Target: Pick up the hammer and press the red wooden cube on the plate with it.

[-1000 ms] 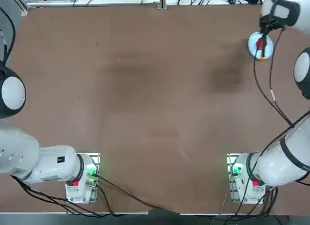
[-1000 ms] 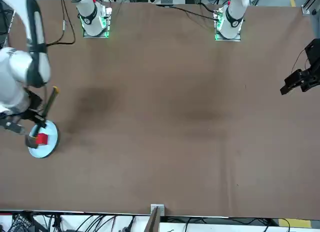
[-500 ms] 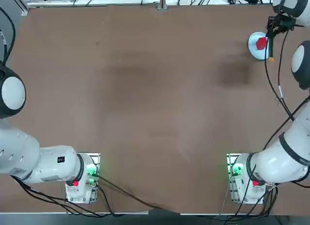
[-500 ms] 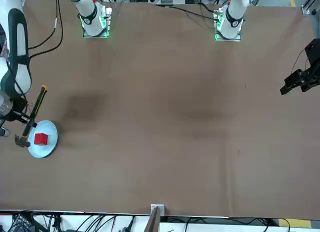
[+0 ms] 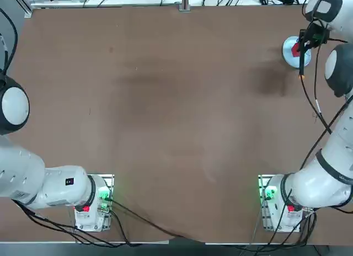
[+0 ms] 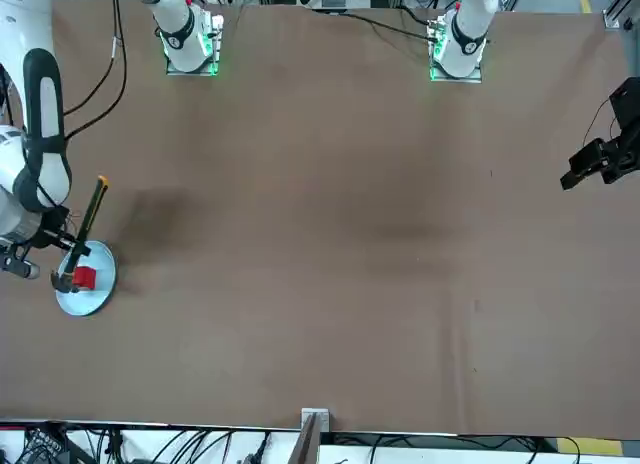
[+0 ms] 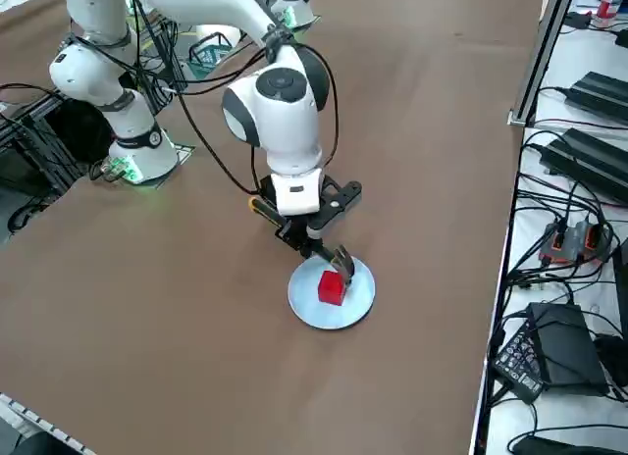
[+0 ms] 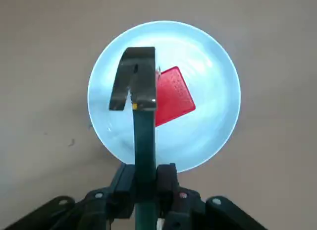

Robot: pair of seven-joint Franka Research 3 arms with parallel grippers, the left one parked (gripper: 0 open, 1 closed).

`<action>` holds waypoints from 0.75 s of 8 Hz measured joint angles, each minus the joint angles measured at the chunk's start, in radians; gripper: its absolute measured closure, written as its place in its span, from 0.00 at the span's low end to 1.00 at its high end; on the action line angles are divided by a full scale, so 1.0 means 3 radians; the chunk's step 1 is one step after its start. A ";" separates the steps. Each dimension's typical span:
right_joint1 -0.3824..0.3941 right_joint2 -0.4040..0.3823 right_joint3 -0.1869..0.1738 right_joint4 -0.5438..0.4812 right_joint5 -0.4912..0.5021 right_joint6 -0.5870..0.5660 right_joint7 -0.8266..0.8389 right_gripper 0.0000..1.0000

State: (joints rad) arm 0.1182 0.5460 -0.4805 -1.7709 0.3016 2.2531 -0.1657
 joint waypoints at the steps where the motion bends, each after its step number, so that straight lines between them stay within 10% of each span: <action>1: 0.0000 -0.0006 -0.0001 0.0018 0.0000 -0.0027 -0.0013 0.78; 6: -0.0002 -0.0277 -0.0116 0.0302 -0.0221 -0.0643 -0.0070 0.78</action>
State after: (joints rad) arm 0.1176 0.4630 -0.5153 -1.6803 0.2353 2.0601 -0.1868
